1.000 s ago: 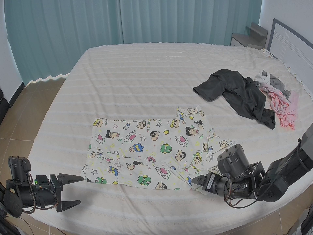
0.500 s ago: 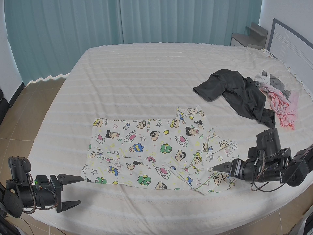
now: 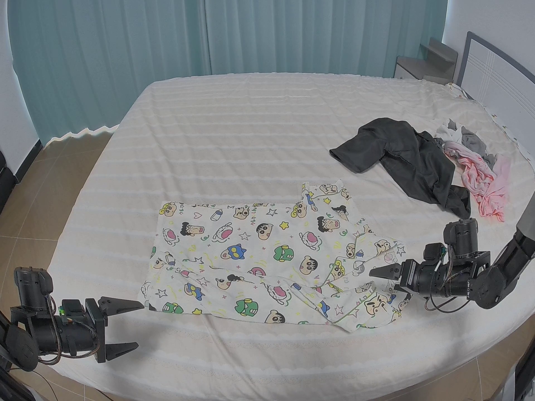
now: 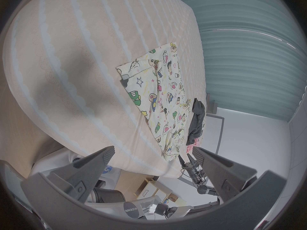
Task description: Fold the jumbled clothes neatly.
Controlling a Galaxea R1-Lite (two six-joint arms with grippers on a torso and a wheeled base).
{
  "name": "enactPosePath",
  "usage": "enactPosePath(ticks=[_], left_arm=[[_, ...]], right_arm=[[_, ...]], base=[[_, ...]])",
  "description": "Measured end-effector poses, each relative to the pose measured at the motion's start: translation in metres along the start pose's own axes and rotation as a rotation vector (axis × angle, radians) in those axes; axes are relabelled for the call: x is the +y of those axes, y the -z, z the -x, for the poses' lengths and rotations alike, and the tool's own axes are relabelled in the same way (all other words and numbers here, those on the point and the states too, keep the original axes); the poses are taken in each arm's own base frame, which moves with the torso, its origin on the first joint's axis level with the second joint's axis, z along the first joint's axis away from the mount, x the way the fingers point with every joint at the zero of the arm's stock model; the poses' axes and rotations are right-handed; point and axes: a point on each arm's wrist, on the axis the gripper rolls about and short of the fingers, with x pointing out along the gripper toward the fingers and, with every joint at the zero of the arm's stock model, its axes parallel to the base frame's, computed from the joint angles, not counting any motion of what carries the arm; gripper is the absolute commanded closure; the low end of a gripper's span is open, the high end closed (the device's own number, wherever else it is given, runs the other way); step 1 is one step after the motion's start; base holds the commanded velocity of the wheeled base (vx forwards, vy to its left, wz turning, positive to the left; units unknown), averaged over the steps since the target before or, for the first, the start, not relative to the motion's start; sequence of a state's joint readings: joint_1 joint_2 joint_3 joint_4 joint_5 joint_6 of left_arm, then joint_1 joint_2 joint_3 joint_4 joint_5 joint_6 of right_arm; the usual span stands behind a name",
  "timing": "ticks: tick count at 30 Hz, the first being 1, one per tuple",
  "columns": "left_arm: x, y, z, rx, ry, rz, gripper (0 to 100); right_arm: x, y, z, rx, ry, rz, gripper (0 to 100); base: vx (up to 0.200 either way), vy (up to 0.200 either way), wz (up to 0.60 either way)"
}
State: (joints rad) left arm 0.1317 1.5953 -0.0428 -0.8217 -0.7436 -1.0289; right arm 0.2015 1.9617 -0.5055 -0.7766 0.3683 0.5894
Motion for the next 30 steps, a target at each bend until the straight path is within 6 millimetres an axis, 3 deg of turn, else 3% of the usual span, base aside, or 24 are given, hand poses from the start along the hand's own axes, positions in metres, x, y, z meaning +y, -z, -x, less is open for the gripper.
enactPosePath(ticks=[13, 14, 24, 30], left_arm=[[0.0, 0.0, 0.0, 0.0, 0.0, 0.0, 0], [0.0, 0.0, 0.0, 0.0, 0.0, 0.0, 0], [0.0, 0.0, 0.0, 0.0, 0.0, 0.0, 0], [0.0, 0.0, 0.0, 0.0, 0.0, 0.0, 0]], right_arm=[[-0.024, 0.005, -0.026, 0.03, -0.013, -0.087, 0], [-0.025, 0.005, -0.027, 0.031, -0.012, -0.089, 100], [-0.026, 0.006, -0.028, 0.033, -0.006, -0.093, 100], [-0.022, 0.008, -0.018, 0.025, -0.01, -0.088, 100]], base=[[0.0, 0.0, 0.0], [0.0, 0.0, 0.0], [0.0, 0.0, 0.0], [0.0, 0.0, 0.0]])
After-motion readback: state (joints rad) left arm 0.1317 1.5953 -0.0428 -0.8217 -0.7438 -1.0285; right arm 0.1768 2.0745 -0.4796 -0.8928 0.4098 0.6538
